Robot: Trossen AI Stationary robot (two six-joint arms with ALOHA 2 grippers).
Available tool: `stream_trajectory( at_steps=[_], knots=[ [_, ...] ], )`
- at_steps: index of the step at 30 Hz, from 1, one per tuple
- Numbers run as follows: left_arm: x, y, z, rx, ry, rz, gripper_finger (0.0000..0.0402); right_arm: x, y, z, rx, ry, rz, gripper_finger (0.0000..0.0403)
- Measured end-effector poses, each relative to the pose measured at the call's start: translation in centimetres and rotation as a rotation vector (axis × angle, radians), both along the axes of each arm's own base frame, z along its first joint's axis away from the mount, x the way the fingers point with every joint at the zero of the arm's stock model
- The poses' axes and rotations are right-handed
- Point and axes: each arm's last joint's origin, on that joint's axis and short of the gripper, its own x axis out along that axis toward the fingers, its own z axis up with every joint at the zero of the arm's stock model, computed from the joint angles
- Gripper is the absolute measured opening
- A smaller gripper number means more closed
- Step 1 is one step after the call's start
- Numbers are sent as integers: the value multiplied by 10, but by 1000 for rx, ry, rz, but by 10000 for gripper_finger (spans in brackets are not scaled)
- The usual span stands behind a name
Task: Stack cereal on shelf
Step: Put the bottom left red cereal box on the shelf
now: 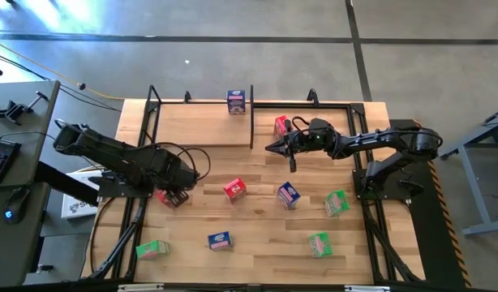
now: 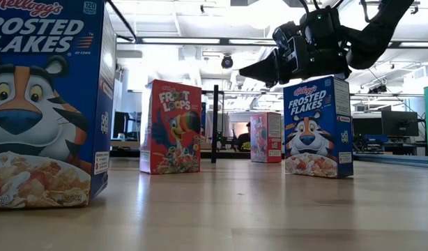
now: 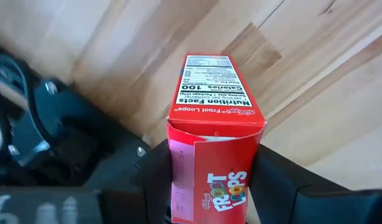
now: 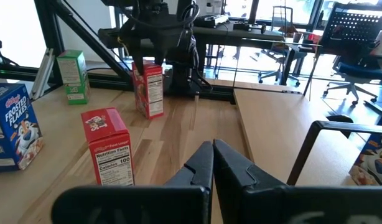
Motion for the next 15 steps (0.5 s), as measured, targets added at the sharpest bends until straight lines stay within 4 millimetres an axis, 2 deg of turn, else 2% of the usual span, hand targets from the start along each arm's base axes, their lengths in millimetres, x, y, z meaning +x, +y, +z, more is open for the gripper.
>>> stream_trajectory(
  at_steps=[4, 7, 15],
  knots=[
    [7, 13, 13, 6, -49, -75, 152, 0, 0, 0, 0, -1, 0, 0],
    [14, 31, 26, 14, -108, -122, 149, 0, 0, 0, -1, -1, -1, 0],
    [23, 102, 66, 115, -189, -233, 147, 0, 0, 0, 7, -3, 6, 0]
  ],
)
